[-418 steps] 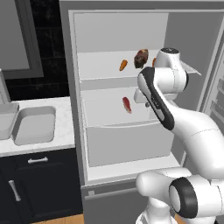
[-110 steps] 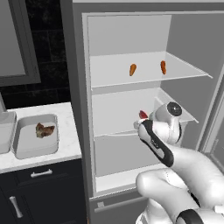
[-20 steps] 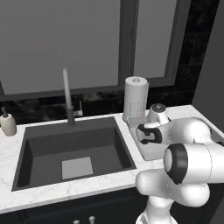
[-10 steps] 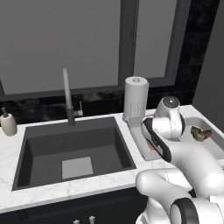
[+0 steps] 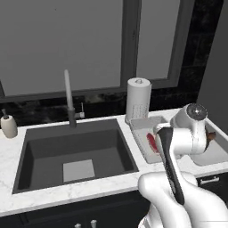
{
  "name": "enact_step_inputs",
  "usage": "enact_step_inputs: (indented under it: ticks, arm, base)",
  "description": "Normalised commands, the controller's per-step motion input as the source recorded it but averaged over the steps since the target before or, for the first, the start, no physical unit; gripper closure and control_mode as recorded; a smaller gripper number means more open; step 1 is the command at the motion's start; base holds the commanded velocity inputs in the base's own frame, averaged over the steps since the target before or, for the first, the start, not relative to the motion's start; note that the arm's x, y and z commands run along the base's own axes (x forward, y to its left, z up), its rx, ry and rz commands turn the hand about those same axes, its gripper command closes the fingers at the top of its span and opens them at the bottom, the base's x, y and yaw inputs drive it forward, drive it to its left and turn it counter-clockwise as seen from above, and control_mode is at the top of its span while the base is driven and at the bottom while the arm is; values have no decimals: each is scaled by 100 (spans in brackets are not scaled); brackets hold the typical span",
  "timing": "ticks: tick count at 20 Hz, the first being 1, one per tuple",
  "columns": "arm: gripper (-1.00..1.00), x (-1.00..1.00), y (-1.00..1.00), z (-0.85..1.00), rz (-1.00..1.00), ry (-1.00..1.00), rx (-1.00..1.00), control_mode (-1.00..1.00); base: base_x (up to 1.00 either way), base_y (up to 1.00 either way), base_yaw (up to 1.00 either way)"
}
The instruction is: Place one carrot and one steak in each tupperware on the nearby counter, to pack two identical lunches.
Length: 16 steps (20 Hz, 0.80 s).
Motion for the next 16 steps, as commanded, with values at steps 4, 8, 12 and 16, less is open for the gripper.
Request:
enact_step_inputs:
  ticks: [4,8,12,16]
  arm:
    - [-100,-75,6,1,6,-19,-5,100]
    - [-100,0,0,0,0,0,0,100]
    - [-100,0,0,0,0,0,0,100]
    - [-100,0,0,0,0,0,0,100]
  base:
    - [-25,4,4]
    - [-100,8,16]
    - [-100,-4,6]
    - [-100,-47,1]
